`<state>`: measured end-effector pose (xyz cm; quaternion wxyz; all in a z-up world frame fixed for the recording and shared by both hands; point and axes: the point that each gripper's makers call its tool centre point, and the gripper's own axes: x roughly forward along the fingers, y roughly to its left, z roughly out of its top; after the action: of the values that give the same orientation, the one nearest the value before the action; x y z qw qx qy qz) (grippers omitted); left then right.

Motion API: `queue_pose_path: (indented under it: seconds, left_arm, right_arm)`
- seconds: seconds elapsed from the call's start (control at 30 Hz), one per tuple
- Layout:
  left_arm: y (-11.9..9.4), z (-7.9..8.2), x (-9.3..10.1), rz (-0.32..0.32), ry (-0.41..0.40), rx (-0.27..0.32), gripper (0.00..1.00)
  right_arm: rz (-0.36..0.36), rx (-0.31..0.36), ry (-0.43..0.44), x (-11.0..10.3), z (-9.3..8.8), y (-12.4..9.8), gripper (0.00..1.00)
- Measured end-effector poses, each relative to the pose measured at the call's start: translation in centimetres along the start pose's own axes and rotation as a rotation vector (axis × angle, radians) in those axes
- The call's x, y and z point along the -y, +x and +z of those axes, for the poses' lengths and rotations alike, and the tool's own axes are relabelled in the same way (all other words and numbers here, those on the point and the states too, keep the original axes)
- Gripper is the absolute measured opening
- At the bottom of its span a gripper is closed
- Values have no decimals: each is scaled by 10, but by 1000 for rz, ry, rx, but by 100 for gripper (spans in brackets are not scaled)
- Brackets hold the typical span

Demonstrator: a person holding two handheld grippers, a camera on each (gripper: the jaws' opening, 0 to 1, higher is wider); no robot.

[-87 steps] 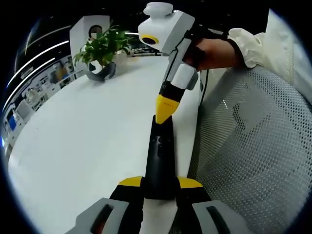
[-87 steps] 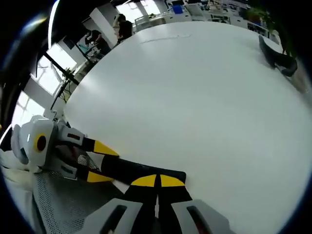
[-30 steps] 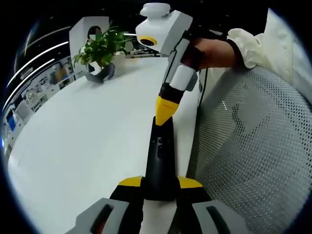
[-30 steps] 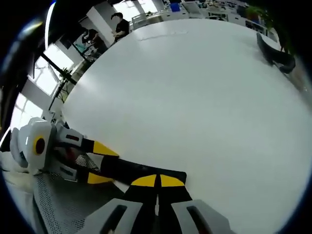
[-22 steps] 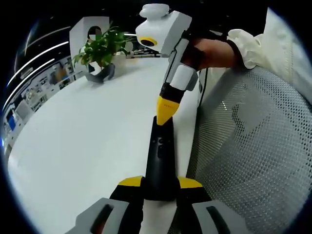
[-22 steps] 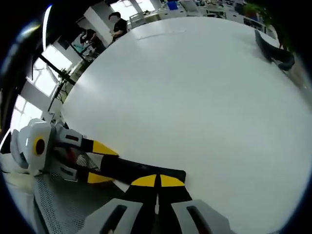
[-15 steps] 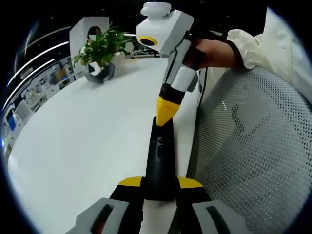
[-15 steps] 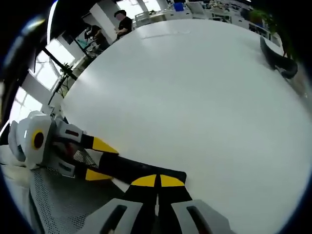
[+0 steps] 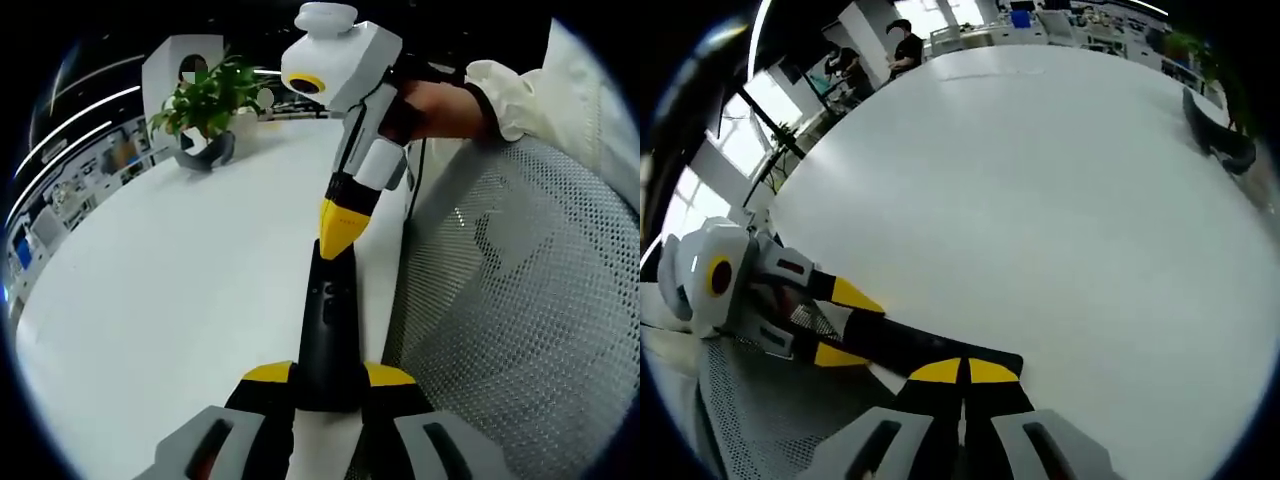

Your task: Press the specified remote control buttons in sequence, fully releasing each button before pressing the next.

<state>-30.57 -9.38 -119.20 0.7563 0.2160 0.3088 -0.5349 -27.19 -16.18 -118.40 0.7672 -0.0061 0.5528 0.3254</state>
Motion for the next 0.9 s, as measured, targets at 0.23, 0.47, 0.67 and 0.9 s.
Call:
queue_pose_path:
  seconds: [0.23,0.47,0.67,0.9]
  left_arm:
    - [1,0,2,-9,5,-3,24]
    - [1,1,4,-13,13,-5,24]
    - [2,1,4,-15,16,-6,24]
    - [2,1,4,-13,13,-6,24]
  right_arm:
    - [-5,7,-23,-2,3,0,0]
    - [36,18,-29,-10,5,2,0]
    - [13,4,-53,-7,3,6,0]
    - [19,13,-27,-6,3,5,0]
